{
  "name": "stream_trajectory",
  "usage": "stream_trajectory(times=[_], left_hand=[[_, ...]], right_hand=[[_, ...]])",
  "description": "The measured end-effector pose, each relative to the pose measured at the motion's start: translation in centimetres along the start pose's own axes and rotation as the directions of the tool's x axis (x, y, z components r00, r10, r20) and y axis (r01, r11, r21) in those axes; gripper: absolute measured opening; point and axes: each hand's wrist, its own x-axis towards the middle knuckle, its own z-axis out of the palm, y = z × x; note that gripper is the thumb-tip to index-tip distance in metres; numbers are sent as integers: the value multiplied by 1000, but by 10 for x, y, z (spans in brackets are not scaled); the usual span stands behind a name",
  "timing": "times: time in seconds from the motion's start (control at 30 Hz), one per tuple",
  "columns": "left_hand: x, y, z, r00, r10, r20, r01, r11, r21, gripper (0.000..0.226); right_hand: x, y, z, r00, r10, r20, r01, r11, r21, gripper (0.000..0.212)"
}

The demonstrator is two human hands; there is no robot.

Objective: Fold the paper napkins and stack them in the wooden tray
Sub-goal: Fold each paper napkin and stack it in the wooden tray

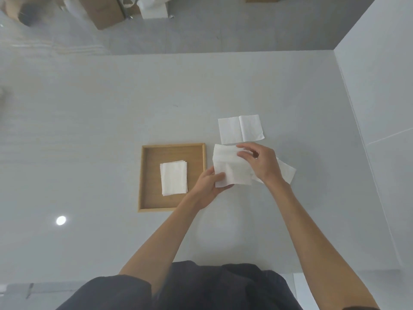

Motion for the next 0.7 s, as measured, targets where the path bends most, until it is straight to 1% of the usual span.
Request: stream_trajectory(times=[0.13,0.23,0.3,0.37,0.43,0.47,0.53,0.63,0.7], left_hand=[[-5,3,1,998,-50,-27,50,999,10,37],[-10,6,2,994,-106,-17,106,994,-19,38],[-13,9,3,991,-135,5,136,990,-41,41],[-15,13,4,987,-159,9,160,984,-75,39],[-17,17,6,985,-172,6,172,978,-120,37],[-19,19,6,984,-177,1,175,975,-136,36],[-21,22,7,984,-180,-14,176,973,-149,38],[-23,23,7,984,-176,-3,172,966,-193,44],[-22,22,4,984,-180,11,179,963,-204,57]], right_hand=[[10,0,-5,996,91,-13,-91,996,16,11],[5,-3,-6,996,80,34,-80,997,-5,8],[-9,-7,-7,997,21,79,-19,999,-26,7],[-26,-6,-6,991,-85,107,95,991,-90,8],[-41,1,-2,973,-205,101,220,961,-166,8],[-48,4,0,966,-244,88,256,948,-186,9],[-58,8,5,960,-274,64,281,941,-191,10],[-66,11,12,953,-294,71,302,935,-186,10],[-68,14,15,949,-304,79,314,929,-195,10]])
